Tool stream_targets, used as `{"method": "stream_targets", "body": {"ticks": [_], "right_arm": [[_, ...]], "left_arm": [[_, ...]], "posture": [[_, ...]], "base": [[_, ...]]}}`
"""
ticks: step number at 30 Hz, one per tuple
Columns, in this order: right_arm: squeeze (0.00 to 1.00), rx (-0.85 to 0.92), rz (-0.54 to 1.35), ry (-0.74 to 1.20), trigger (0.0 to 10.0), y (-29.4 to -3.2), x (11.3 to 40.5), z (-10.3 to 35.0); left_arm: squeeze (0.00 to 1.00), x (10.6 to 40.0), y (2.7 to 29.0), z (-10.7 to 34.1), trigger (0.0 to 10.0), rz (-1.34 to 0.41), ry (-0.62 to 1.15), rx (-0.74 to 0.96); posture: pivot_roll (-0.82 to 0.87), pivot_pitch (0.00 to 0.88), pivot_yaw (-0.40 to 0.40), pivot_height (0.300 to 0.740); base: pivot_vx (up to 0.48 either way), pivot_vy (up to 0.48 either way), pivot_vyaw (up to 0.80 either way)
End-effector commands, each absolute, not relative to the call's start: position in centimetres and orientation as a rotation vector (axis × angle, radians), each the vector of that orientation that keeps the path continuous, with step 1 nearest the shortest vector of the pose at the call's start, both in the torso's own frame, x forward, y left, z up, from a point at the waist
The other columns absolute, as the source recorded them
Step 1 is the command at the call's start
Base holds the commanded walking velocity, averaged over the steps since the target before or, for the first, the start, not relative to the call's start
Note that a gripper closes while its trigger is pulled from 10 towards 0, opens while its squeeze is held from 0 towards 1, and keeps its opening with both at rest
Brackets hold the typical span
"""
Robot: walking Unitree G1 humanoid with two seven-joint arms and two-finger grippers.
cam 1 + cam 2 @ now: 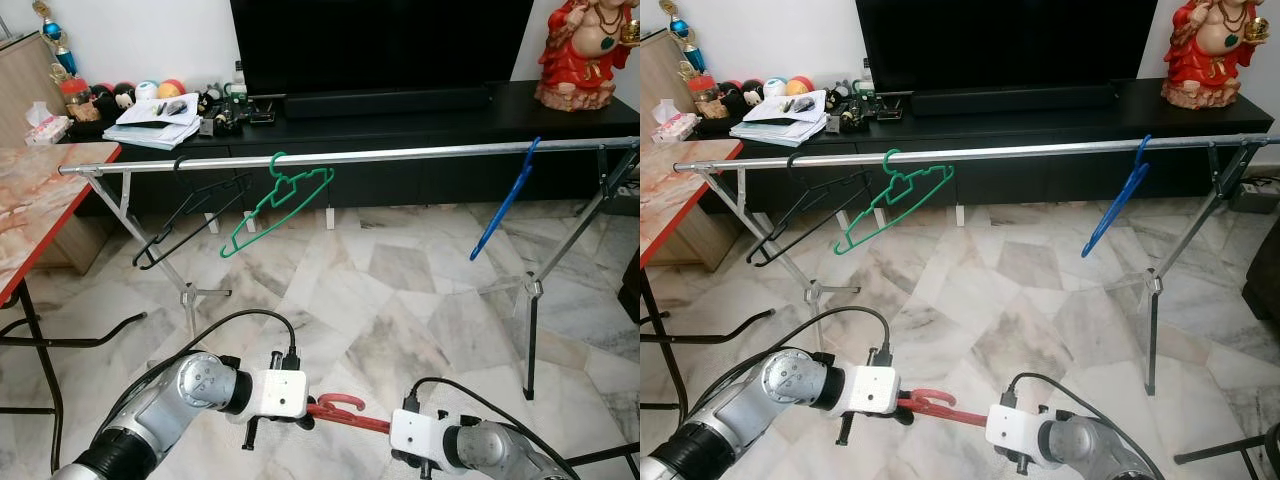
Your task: Hang hanger
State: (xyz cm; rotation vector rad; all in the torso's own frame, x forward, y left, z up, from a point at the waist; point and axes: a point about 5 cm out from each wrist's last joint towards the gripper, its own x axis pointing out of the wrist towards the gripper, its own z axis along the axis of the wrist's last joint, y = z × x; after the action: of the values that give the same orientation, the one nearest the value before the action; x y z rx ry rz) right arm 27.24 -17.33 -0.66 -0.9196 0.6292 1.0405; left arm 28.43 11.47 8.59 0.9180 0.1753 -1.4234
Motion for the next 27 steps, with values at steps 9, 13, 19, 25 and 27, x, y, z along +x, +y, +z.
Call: {"method": "stream_targets", "body": {"ticks": [9, 13, 19, 25, 27], "right_arm": [[1.00, -0.952, 1.068, 0.614, 10.0, -16.3, 26.9, -1.2], [1.00, -0.974, 0.993, 0.604, 10.0, -16.5, 27.4, -1.1], [1.00, -1.015, 0.849, 0.565, 10.0, -17.3, 28.5, -0.4], [0.00, -1.020, 0.785, 0.557, 10.0, -17.7, 29.0, 0.0], [0.00, -1.018, 0.763, 0.565, 10.0, -17.9, 29.2, 0.0]], "left_arm": [[0.00, 28.5, 12.3, 8.4, 0.0, -1.428, 0.160, 1.030], [0.00, 28.5, 12.7, 8.1, 0.0, -1.431, 0.176, 1.059], [0.00, 28.4, 13.3, 7.6, 0.0, -1.427, 0.203, 1.087], [0.00, 28.6, 13.9, 7.1, 0.0, -1.398, 0.249, 1.122], [0.00, 28.7, 14.6, 6.6, 0.0, -1.363, 0.294, 1.145]], "posture": [[0.07, 0.089, 0.079, 0.740], [0.07, 0.089, 0.079, 0.740], [0.07, 0.095, 0.078, 0.740], [0.07, 0.096, 0.080, 0.740], [0.07, 0.095, 0.082, 0.740]], "base": [[0.000, 0.000, 0.00], [0.000, 0.000, 0.00], [0.000, 0.000, 0.00], [0.000, 0.000, 0.00], [0.000, 0.000, 0.00]]}}
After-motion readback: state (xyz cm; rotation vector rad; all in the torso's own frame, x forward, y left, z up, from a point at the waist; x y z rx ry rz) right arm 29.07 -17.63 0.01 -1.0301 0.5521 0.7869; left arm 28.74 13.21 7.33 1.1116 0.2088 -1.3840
